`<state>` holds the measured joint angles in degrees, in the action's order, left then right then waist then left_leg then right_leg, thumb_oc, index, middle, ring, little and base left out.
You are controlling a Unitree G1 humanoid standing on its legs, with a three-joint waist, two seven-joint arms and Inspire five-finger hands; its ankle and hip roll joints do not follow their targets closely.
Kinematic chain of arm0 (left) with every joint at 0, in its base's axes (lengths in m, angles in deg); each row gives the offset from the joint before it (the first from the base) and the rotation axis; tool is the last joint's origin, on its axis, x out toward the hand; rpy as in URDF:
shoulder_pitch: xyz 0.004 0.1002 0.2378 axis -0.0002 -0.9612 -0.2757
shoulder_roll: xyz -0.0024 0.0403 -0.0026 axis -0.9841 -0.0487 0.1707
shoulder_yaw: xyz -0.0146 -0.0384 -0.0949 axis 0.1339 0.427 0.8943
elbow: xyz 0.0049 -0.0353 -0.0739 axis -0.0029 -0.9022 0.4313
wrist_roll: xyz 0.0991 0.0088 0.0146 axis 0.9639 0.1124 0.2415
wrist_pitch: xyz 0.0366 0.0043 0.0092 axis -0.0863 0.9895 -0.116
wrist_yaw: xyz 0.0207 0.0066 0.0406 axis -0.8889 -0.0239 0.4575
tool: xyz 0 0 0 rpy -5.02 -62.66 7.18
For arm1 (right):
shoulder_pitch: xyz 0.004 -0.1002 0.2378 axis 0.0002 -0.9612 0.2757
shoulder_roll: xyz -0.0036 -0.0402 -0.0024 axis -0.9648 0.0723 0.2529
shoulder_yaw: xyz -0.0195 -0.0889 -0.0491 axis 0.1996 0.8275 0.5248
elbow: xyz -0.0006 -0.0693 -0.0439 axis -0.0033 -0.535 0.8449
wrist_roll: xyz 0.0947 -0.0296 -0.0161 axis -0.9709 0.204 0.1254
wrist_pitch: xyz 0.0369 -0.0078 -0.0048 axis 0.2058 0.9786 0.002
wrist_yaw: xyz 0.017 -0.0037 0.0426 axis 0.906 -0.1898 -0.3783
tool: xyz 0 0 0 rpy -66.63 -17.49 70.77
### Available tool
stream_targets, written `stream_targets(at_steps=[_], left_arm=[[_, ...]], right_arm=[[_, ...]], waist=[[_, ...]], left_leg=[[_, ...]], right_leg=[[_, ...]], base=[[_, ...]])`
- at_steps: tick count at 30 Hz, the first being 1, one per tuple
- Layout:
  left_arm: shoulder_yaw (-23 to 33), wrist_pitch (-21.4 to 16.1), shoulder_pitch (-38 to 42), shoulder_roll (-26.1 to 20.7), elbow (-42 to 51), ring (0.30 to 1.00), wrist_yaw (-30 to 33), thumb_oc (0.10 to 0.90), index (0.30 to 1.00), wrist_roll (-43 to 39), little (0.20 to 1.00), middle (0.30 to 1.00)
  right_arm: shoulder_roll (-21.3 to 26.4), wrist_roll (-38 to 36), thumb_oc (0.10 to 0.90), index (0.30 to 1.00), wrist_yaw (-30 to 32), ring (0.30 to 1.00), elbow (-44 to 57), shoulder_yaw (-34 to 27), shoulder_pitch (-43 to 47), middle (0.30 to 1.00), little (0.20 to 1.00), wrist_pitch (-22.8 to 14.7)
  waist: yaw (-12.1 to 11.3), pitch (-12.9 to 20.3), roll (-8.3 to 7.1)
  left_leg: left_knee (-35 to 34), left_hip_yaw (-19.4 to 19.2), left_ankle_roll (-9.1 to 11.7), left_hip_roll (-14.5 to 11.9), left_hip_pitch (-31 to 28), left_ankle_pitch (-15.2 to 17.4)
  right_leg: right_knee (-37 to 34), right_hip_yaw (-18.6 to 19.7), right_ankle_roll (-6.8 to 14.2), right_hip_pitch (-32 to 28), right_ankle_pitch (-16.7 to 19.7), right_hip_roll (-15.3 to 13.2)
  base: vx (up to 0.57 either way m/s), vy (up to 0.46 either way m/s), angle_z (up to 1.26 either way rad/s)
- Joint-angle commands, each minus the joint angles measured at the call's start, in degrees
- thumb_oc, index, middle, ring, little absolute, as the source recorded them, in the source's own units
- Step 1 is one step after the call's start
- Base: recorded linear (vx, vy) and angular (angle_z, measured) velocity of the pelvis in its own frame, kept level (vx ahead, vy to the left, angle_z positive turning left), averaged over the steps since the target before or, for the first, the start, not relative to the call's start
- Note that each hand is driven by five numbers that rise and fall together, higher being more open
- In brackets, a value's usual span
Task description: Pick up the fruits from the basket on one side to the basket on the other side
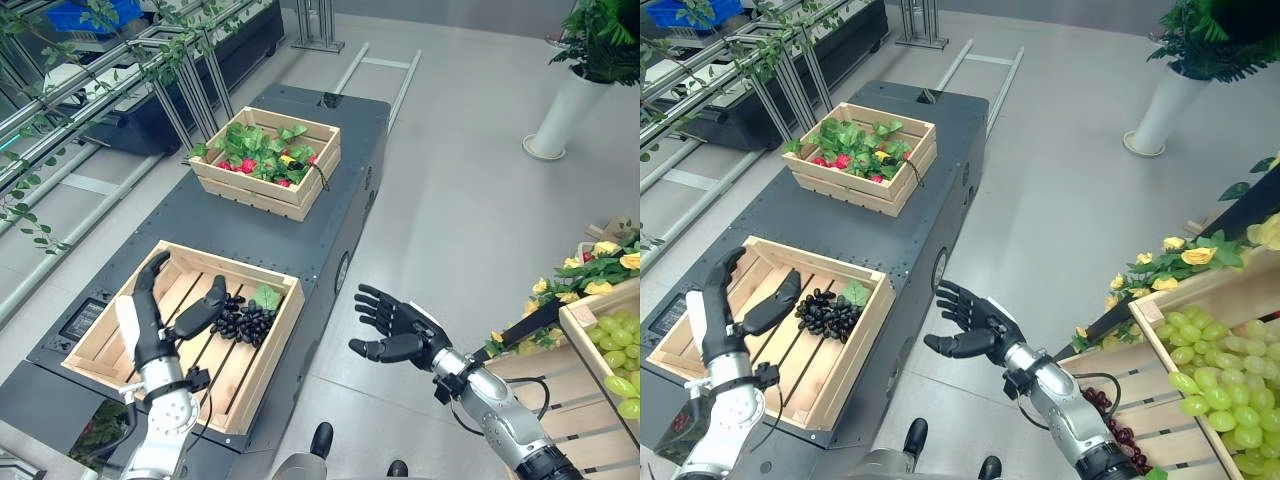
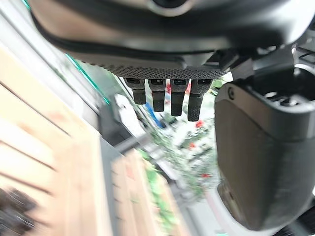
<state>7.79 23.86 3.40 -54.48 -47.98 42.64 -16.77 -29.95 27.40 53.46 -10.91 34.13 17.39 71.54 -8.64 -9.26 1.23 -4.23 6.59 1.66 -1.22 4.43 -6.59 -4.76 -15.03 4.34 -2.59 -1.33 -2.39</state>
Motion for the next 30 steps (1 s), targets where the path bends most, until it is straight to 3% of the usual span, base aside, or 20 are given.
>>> stream_targets(at_steps=[1,5,9,12,19,30], left_arm=[[4.05,-5.53,7.14,-7.43,-0.75,0.9,6.29,0.8,0.9,3.82,0.9,0.9],[3.39,-4.82,10.63,-11.02,-5.38,0.9,7.14,0.8,0.9,0.44,0.9,0.9],[0.32,-1.07,14.72,-14.99,-9.17,0.9,9.96,0.8,0.9,4.38,0.9,0.9],[-0.46,-0.68,17.09,-16.82,-12.33,0.9,10.66,0.8,0.9,4.73,0.9,0.9],[-4.69,6.43,24.49,-21.75,-15.71,0.9,11.8,0.8,0.9,10.72,0.9,0.9],[-10.5,16.47,29.15,-25.72,-17.06,0.9,11.25,0.8,0.9,18.42,0.9,0.9]], right_arm=[[0.34,3.54,0.8,0.9,2.07,0.9,6.12,3.08,2.75,0.9,0.9,-7.02],[2.28,5.08,0.8,0.9,3.33,0.9,4.17,5.2,2.37,0.9,0.9,-7.87],[3.67,5.6,0.8,0.9,3.42,0.9,3.56,7.38,1.99,0.9,0.9,-8.04],[4.51,8.39,0.8,0.9,4.59,0.9,2.72,8.37,1.53,0.9,0.9,-8.41],[6.93,9.69,0.8,0.9,5.77,0.9,1.02,8.9,2.36,0.9,0.9,-7.79],[8.01,10.19,0.8,0.9,5.18,0.9,0.41,7.51,2.18,0.9,0.9,-6.74]], waist=[[0.98,-4.24,-1.83],[1.64,-8.48,-2.43],[2.32,-12.27,-3.13],[2.92,-14.38,-3.44],[4.3,-19.99,-3.76],[6.66,-20.53,-2.04]], left_leg=[[2.91,-3.07,0.75,2.14,3.48,2.15],[6.77,-3.16,0.63,2.36,7.09,2.64],[11.53,-3.36,0.47,2.68,11.04,3.37],[14.06,-3.88,0.36,2.88,13.2,3.85],[21.6,-6.28,-0.05,3.73,20.23,5.36],[27.37,-9.18,0.01,3.03,27.99,6.7]], right_leg=[[9.23,-0.73,-3.06,6.2,-2.58,0.57],[13.07,-0.95,-3.69,9.46,-3.77,1.1],[17.74,-0.97,-4.07,13.12,-4.62,0.99],[19.98,-0.73,-4.3,15.03,-5.14,1.05],[25.84,0.64,-4.81,20.89,-6.39,0.8],[31.48,2.85,-5.04,28.62,-7.73,0.18]], base=[[-0.1,0.038,0.12],[-0.09,0.021,0.15],[-0.06,0.02,0.05],[-0.05,0.037,-0.02],[-0.05,0.052,-0.03],[0.0,0.096,-0.05]])
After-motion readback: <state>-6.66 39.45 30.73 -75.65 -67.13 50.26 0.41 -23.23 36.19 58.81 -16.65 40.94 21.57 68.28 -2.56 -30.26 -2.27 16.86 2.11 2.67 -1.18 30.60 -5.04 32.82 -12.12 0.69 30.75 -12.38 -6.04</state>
